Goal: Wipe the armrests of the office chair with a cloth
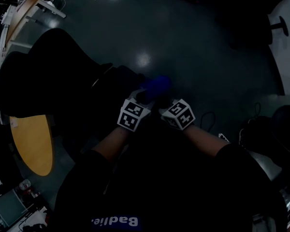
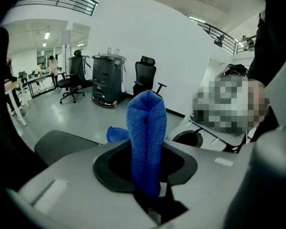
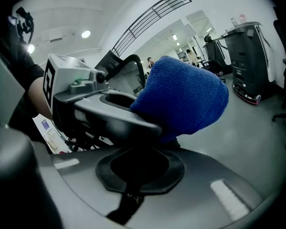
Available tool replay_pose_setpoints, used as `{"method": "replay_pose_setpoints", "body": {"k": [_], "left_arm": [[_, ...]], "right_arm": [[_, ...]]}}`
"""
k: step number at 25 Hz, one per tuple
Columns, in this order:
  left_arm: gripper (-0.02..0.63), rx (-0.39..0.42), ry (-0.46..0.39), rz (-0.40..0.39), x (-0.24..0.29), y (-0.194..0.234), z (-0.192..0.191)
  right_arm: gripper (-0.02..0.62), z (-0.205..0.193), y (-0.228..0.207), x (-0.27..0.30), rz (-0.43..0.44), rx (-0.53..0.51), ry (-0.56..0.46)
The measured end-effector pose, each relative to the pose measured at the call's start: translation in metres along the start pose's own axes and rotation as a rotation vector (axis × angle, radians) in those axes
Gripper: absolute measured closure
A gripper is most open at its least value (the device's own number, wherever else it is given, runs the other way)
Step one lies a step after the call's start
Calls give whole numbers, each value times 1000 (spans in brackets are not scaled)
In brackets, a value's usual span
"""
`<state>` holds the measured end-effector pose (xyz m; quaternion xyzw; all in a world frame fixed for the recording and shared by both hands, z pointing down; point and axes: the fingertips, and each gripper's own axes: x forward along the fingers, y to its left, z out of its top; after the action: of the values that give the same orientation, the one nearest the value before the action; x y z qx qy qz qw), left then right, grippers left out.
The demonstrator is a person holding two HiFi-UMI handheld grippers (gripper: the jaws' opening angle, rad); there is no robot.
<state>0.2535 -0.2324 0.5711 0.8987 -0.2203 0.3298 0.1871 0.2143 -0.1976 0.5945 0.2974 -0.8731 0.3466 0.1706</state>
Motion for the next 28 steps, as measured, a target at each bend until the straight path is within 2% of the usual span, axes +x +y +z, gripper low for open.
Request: {"method": "replay_pose_setpoints", "body": {"k": [8,16,23,28], "left_arm": [[472,-103,-57,16,-36,-23,-8],[471,-228,-226,84,-126,-21,-41],[471,-254,-351,157,-225,-33,-93],[471,-175,-395,131,-298,-73,-128]], "right_arm": [[591,-13,32,-13,33,-50,19],[591,-22,93,-8,79,-123,11],[591,-37,171,12,37,-154,-11],[591,-51,264,22,14,-148,-61]]}}
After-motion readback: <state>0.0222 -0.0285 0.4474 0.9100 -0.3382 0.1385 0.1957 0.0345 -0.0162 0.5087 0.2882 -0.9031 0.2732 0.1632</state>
